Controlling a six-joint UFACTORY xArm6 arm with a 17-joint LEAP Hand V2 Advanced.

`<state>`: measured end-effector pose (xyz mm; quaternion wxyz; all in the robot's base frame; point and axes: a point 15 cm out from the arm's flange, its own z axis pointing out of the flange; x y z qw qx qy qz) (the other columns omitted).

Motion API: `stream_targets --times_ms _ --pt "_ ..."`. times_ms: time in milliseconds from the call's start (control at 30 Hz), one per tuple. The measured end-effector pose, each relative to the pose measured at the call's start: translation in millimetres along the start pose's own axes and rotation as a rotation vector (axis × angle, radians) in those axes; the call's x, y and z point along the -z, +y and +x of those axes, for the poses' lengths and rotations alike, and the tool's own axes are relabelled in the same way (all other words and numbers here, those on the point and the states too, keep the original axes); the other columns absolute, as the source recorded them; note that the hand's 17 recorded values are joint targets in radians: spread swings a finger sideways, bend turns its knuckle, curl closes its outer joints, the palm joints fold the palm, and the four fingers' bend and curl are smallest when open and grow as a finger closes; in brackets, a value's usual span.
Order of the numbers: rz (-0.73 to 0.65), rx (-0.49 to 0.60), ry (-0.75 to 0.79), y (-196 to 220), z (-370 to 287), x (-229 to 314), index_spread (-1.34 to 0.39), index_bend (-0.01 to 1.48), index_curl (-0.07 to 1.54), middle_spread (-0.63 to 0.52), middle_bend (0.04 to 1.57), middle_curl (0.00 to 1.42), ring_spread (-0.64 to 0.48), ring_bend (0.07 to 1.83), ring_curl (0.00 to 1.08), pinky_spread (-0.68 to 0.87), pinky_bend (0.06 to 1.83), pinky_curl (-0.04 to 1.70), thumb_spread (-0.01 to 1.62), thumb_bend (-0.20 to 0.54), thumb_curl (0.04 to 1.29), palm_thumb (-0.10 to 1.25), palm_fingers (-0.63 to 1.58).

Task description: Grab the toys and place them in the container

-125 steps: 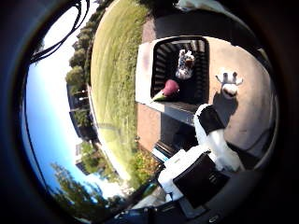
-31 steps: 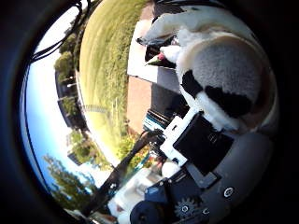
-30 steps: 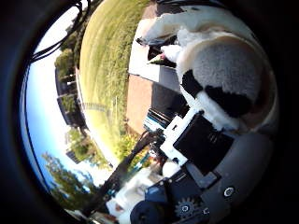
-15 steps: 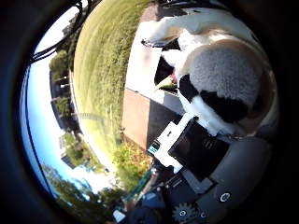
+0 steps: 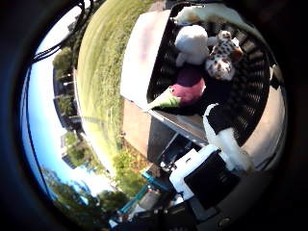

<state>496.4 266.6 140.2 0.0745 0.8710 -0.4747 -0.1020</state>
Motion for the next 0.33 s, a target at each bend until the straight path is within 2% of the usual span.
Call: stream_targets --times_ms 133,333 --pt "0.032 0.003 -0.034 3 -9 22 -0.46 0.4 0.14 0.04 0.11 0.39 0.28 0.54 0.33 0.45 0.99 0.52 1.11 -0.025 0.54 0.81 -0.11" --pt "0.095 0.002 -0.1 30 -20 91 -0.45 0.32 0.18 0.04 0.12 0.32 0.3 0.49 0.31 0.48 0.9 0.45 1.11 -0.025 0.52 0.82 -0.09"
